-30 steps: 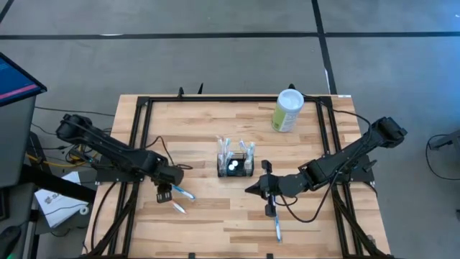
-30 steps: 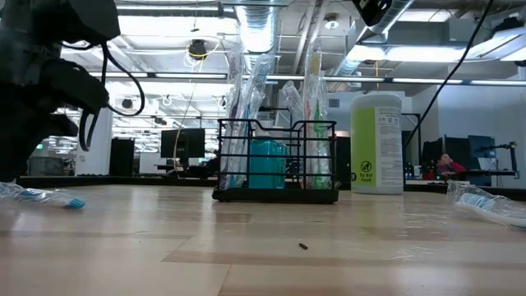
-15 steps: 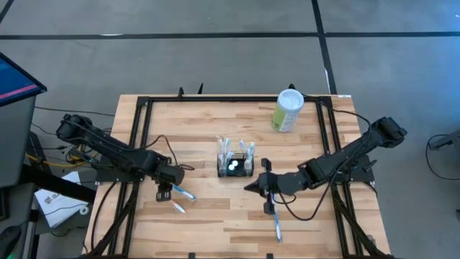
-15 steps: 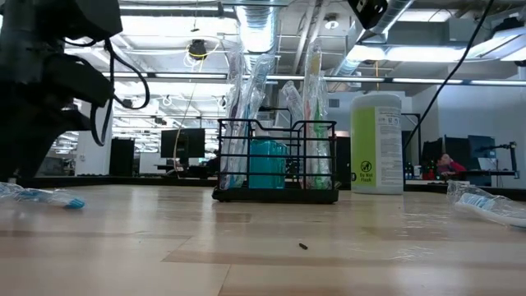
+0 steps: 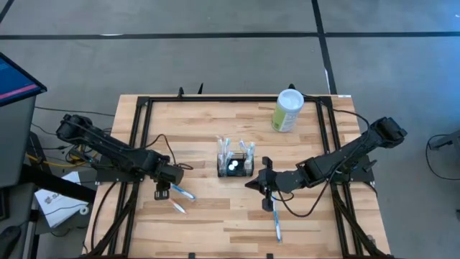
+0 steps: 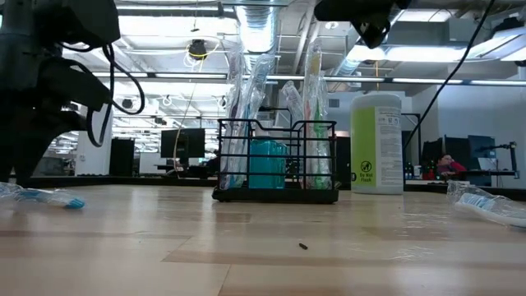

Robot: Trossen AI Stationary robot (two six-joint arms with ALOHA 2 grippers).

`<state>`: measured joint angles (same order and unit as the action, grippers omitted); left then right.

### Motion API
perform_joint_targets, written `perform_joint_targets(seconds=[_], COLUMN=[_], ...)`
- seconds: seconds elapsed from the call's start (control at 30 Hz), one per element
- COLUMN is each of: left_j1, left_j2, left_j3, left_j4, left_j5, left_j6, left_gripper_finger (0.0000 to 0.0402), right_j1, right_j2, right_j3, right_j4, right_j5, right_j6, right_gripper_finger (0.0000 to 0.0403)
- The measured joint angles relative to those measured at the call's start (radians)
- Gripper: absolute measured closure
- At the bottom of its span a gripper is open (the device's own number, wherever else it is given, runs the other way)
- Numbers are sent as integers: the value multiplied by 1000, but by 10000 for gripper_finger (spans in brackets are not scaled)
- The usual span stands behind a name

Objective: Pick & Place toothbrushing station
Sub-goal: Put the left blue toothbrush into the right compartment of the organizer

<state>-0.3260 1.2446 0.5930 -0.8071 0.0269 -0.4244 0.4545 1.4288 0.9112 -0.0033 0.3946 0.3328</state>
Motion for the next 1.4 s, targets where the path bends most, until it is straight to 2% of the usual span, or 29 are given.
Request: perform_joint_targets(seconds=[0.17, 0.4, 0.57, 0.73, 0.93, 1.17, 1.4], left_j1=[0, 0, 0, 0, 0, 0, 0], left_j2=[9, 115, 142, 130, 120, 119, 119], left_j3=[0, -18, -13, -15, -17, -10, 71], left_j4=[3, 4, 11, 17, 30, 16, 1], left_j5=[-1, 47, 50, 43, 61, 88, 130], left_j6=[0, -4, -2, -6, -22, -55, -97], left_gripper_finger=[279, 278, 283, 313, 388, 398, 399], right_j1=[0, 2, -5, -5, -5, -5, -5], right_j2=[0, 0, 0, 0, 0, 0, 0], right_j3=[0, 0, 0, 0, 0, 0, 0], right_j4=[0, 0, 0, 3, 3, 4, 4], right_j5=[0, 0, 0, 0, 0, 0, -3], right_j6=[0, -2, -2, -2, -2, -1, -43], right_gripper_finger=[403, 403, 403, 403, 403, 403, 403])
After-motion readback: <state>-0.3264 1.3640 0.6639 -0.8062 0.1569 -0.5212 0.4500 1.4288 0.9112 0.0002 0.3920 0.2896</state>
